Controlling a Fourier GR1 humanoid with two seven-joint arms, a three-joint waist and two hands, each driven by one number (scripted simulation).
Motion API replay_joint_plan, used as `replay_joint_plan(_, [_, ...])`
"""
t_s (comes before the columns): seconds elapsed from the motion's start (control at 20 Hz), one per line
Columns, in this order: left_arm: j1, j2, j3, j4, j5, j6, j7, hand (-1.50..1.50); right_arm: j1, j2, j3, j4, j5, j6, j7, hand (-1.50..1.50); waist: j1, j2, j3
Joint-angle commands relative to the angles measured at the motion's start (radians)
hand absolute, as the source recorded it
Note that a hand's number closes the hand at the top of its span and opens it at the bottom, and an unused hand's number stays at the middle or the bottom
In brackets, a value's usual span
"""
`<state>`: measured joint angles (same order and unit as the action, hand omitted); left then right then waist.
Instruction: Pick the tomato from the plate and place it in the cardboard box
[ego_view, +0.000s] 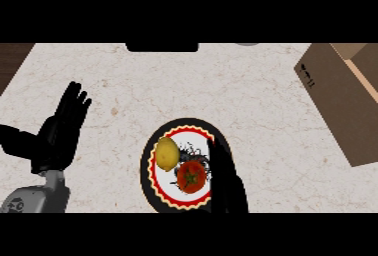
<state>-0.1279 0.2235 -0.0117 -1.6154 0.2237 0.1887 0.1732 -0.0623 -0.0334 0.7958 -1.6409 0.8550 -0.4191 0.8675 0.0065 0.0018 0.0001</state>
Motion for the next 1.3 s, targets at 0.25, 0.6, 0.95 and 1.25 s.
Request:
replay_joint_plan(0.25, [0.024,-0.069,-0.011,-0.006,-0.067,0.012,-0.009,0.00,-0.029,0.033,0.063,0.129,0.040,-0.114,0.000,-1.50,-0.005,-0.002,0.000])
replay_joint_plan(0.6, [-0.034,-0.023,0.057,-0.015,-0.027,-0.037,0.065,0.00,-0.104,0.033,0.074,0.175,0.106,-0.083,0.020,1.50,-0.007,-0.002,0.000])
replay_joint_plan(0.95, [0.061,-0.053,0.050,-0.063,-0.043,-0.066,0.021,0.00,-0.107,0.033,0.041,0.254,0.190,-0.146,-0.013,1.50,-0.004,-0.002,0.000])
replay_joint_plan(1.25, [0.050,-0.117,-0.032,-0.077,-0.126,0.008,0.034,0.00,-0.287,-0.023,-0.057,0.215,0.156,0.135,-0.076,1.50,0.005,0.001,0.000])
